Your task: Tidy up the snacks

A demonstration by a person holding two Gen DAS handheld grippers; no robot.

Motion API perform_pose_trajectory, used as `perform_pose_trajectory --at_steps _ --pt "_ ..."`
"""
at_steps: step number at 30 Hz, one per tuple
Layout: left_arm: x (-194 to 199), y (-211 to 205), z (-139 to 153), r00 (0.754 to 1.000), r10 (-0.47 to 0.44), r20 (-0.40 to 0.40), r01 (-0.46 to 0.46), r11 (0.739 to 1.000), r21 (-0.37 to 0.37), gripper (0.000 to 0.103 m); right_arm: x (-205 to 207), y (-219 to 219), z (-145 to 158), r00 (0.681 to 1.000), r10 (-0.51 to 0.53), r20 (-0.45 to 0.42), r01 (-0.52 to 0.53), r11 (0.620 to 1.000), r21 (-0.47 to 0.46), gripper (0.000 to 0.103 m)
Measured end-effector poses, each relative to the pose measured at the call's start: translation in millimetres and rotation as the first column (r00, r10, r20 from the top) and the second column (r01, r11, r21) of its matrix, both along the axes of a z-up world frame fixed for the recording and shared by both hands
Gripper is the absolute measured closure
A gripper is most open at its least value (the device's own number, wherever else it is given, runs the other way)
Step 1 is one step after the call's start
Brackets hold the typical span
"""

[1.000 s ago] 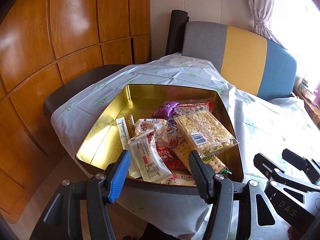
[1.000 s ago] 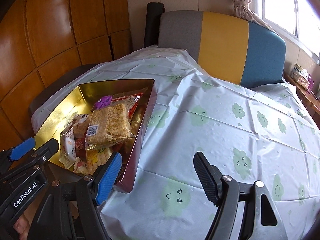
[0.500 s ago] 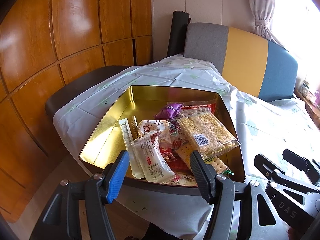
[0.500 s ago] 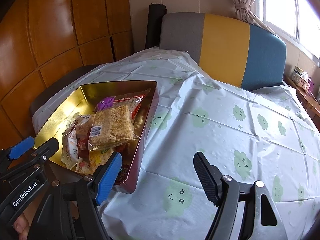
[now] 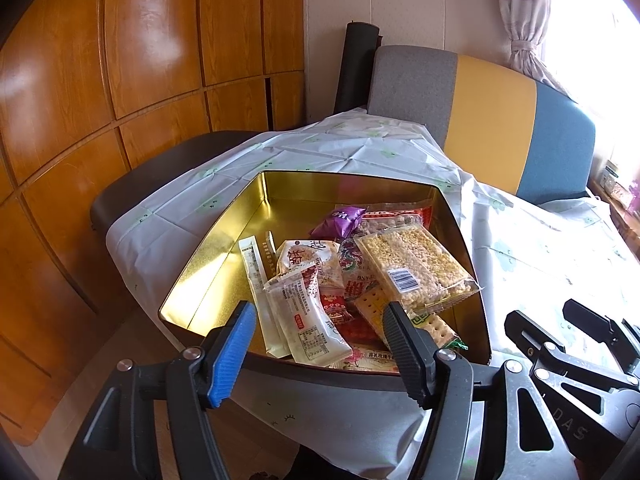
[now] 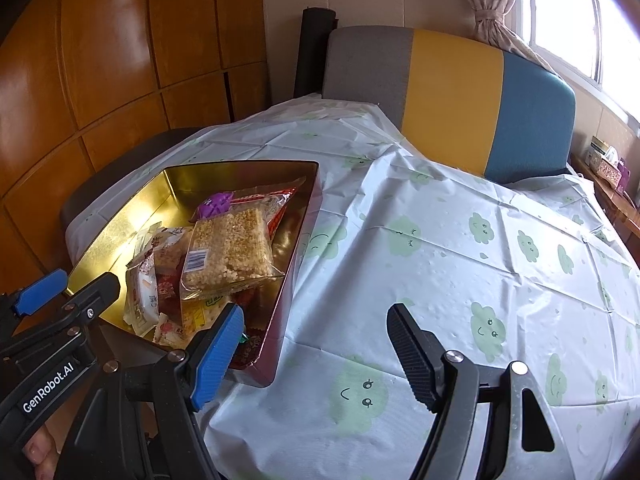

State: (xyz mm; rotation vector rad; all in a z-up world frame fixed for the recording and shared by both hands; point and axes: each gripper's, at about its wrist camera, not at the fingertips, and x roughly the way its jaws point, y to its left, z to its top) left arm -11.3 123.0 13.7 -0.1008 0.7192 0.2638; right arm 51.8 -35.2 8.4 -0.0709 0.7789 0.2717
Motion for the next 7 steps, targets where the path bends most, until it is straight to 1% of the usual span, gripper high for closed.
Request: perform_pose_trajectory --at_steps 5,7 --pt "-1.8 -1.6 -0.1 1.0 -0.001 0.02 0.001 1.0 0.021 0.036 0.2 -0.1 -0.6 1.0 0.002 -0.003 -0.002 1.0 -0.003 0.027" --pt "-1.3 -1.1 -0.2 1.0 -0.005 0.015 0.005 1.0 0.012 0.036 0.5 -0.5 -0.9 1.0 0.002 -0.005 -0.002 1.0 -0.002 0.027"
